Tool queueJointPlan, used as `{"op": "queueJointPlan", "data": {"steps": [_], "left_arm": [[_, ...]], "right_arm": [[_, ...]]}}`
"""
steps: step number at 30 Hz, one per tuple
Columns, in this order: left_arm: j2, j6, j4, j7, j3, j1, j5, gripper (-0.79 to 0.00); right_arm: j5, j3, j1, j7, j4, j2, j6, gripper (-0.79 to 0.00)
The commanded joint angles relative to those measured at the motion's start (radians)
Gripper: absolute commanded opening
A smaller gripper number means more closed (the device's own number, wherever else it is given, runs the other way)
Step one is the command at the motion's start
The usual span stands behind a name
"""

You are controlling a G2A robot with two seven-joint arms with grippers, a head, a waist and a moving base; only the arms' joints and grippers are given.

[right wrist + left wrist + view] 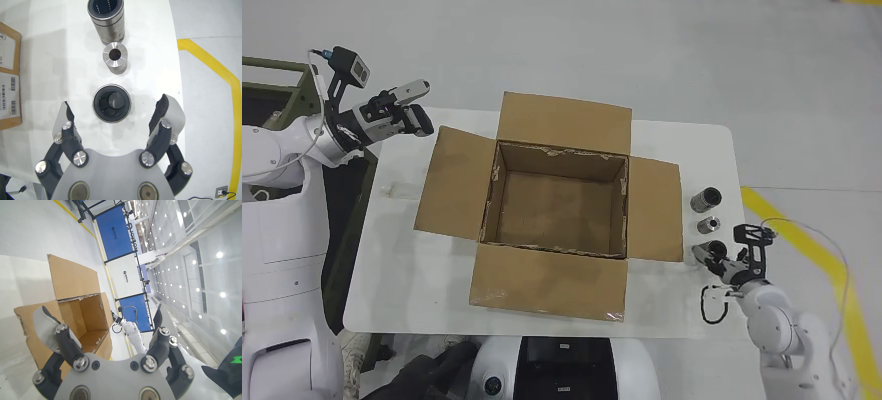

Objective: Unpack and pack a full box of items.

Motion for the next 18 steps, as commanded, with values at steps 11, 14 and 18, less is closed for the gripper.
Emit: {"op": "queueJointPlan", "data": {"steps": [11, 14, 18], "left_arm": [[0.000, 0.000, 0.000, 0.000, 0.000, 0.000, 0.000, 0.000], [0.000, 0.000, 0.000, 0.000, 0.000, 0.000, 0.000, 0.000], [0.000, 0.000, 0.000, 0.000, 0.000, 0.000, 0.000, 0.000]], "right_arm": [[-0.012, -0.017, 0.029, -0.011, 0.040, 0.001, -0.002, -0.092], [-0.013, -0.021, 0.034, -0.010, 0.046, 0.002, -0.006, -0.166], [-0.016, -0.025, 0.039, -0.015, 0.050, 0.003, -0.012, -0.231]]}}
